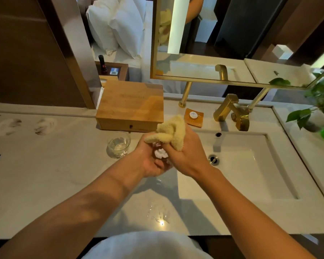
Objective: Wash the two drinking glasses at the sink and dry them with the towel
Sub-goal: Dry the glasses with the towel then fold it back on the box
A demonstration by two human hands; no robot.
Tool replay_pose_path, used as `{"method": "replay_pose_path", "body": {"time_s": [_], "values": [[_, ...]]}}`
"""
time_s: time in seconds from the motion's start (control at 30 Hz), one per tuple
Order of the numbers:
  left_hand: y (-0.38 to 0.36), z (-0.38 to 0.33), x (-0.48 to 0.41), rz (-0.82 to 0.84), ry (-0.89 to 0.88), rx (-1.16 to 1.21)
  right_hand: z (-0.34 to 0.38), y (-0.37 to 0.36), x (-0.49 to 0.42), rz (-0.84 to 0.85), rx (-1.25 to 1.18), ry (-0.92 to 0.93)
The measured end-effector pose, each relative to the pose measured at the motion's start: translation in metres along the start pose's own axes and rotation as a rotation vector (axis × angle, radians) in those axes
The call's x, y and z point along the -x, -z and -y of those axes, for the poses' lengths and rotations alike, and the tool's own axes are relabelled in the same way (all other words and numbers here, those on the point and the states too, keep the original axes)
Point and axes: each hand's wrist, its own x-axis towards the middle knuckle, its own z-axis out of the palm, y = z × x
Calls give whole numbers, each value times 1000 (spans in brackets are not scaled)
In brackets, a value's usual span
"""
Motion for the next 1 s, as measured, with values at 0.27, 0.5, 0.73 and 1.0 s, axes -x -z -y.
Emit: {"method": "replay_pose_path", "body": {"time_s": [0.27,0.5,0.73,1.0], "values": [[0,7,3,-196,-1679,-1537,3,7,-12,68,-1128,-1098],[21,-5,14,219,-1236,-1230,-4,8,4,331,-1508,-1124],[30,-3,2,339,-671,-422,-11,1,14,261,-1351,-1102],[51,-35,28,345,-477,-95,-28,60,14,171,-1579,-893]]}}
